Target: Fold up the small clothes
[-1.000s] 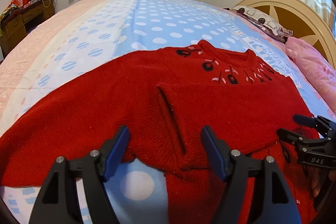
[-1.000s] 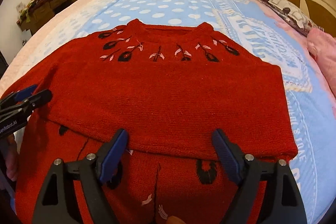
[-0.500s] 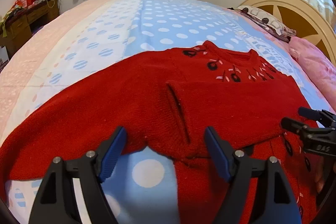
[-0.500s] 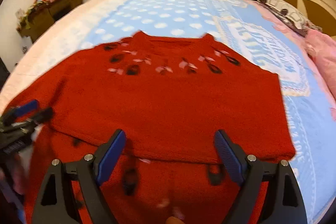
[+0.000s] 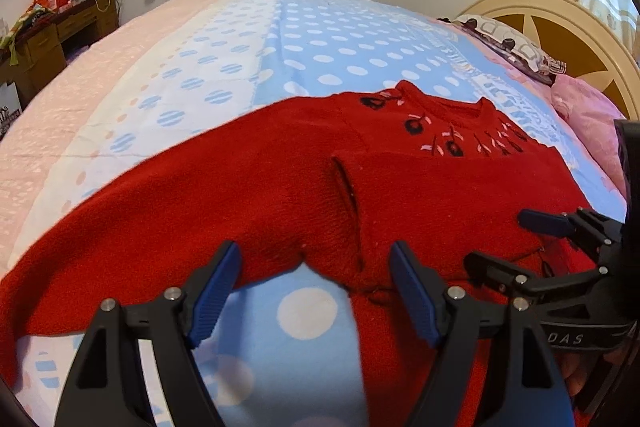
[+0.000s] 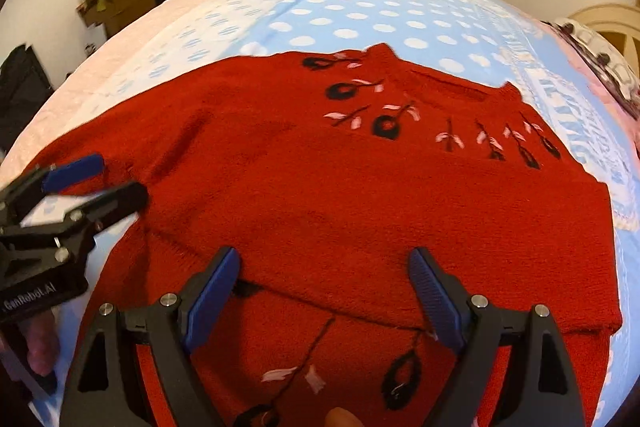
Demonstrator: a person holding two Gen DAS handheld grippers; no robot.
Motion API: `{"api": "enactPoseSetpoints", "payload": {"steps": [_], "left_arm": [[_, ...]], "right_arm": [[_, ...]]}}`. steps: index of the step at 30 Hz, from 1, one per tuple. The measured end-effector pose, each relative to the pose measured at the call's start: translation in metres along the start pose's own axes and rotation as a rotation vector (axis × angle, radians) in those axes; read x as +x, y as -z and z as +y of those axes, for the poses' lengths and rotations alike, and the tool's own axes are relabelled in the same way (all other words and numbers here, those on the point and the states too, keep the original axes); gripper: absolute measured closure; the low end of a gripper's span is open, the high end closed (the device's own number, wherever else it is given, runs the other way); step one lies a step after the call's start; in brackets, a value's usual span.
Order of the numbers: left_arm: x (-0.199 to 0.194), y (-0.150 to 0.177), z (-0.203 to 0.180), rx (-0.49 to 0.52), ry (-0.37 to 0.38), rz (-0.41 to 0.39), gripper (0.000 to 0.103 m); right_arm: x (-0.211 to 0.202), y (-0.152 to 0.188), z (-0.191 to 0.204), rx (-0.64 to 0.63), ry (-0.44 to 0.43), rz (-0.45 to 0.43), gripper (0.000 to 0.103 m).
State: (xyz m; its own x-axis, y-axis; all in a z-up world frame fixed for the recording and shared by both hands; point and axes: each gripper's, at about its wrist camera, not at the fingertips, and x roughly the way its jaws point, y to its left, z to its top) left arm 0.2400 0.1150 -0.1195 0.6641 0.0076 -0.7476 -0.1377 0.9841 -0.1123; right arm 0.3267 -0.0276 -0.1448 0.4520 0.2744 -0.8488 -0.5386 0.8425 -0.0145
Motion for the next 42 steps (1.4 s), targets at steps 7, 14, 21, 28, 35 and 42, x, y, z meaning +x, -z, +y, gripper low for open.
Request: {"api": "enactPoseSetpoints", "payload": {"steps": [7,14,21,28,35,42], "left_arm": [[-0.034,0.007,0.012,0.040,-0.058,-0.045,0.024],[-0.070,0.033,0.062,0.058,-0.223,-0.060,0.024],[-0.110,0.059,0.146,-0.056,-0.408,-0.061,0.024],[-0.125,0.076,0.230,-0.276,-0.506,-0.053,0.024],[-0.097,0.074,0.244,-0.417,-0.326,-0.014,0.041],[-0.078,0.075,0.237,-0.396,-0.342,0.043,0.081]], "right_arm": [[-0.013,0.007,0.017,-0.068,-0.009,-0.016,0.016],[-0.032,0.023,0.011,-0.048,-0.028,-0.026,0.016],[-0.065,0.050,0.013,-0.085,-0.042,-0.053,0.016],[-0.096,0.076,0.021,-0.112,-0.061,-0.089,0.016],[-0.107,0.091,0.029,-0.131,-0.069,-0.098,0.016],[-0.112,0.100,0.028,-0.101,-0.092,-0.108,0.016]]}}
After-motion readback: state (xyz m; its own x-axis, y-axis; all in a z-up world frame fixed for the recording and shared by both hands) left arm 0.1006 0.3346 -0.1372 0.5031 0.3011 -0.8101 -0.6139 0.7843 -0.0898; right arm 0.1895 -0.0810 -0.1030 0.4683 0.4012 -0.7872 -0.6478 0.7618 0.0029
